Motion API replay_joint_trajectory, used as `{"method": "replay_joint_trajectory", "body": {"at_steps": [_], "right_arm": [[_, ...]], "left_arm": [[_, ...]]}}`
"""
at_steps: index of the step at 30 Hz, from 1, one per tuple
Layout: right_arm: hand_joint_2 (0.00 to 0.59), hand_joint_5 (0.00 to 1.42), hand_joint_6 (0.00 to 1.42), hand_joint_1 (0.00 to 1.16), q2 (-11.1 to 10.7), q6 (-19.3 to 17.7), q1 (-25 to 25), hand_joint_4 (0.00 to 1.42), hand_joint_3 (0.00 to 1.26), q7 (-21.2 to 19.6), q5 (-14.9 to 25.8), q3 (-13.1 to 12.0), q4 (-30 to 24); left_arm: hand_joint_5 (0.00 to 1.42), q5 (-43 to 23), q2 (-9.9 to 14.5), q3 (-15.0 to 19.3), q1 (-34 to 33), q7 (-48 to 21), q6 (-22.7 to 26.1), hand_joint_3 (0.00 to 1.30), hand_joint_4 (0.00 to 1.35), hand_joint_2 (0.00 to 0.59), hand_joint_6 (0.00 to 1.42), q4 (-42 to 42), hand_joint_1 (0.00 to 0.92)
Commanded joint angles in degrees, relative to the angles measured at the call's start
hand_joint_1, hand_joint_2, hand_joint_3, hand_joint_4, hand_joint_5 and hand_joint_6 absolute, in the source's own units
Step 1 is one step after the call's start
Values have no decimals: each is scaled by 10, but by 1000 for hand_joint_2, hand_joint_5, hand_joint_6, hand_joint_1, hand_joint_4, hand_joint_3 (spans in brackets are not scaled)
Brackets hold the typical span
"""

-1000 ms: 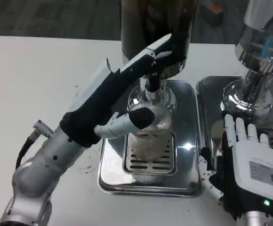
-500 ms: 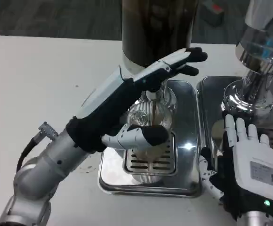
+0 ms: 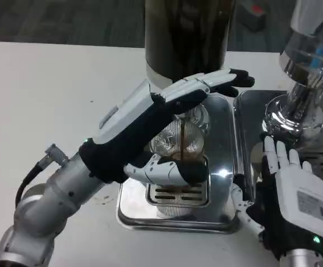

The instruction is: Grasp the cup under the faucet to collect the drink, then remove the cup.

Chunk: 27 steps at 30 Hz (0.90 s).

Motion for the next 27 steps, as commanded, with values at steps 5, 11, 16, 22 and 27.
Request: {"method": "replay_joint_trajectory", "body": {"at_steps": [5,11,16,22,27], "right_arm": [[360,0,68,454,-21,-122,-12,0,0,38,187,-56,19],[225,0,79,604,-29,-205,-23,0,0,81,312,-88,58],[173,0,55,684,-27,-214,-30,0,0,105,356,-95,72],[165,0,37,699,-21,-220,-44,0,0,111,376,-96,91],[160,0,34,705,-6,-232,-61,0,0,114,399,-98,117]], "left_arm": [[254,23,1,-14,7,1,-2,199,135,120,160,2,0],[256,19,0,-15,4,6,2,191,135,121,162,7,0],[257,12,0,-15,5,4,7,189,135,121,163,8,0],[258,5,0,-18,4,0,12,188,135,117,165,11,0],[258,5,3,-21,0,-5,15,188,135,117,166,12,0]]}}
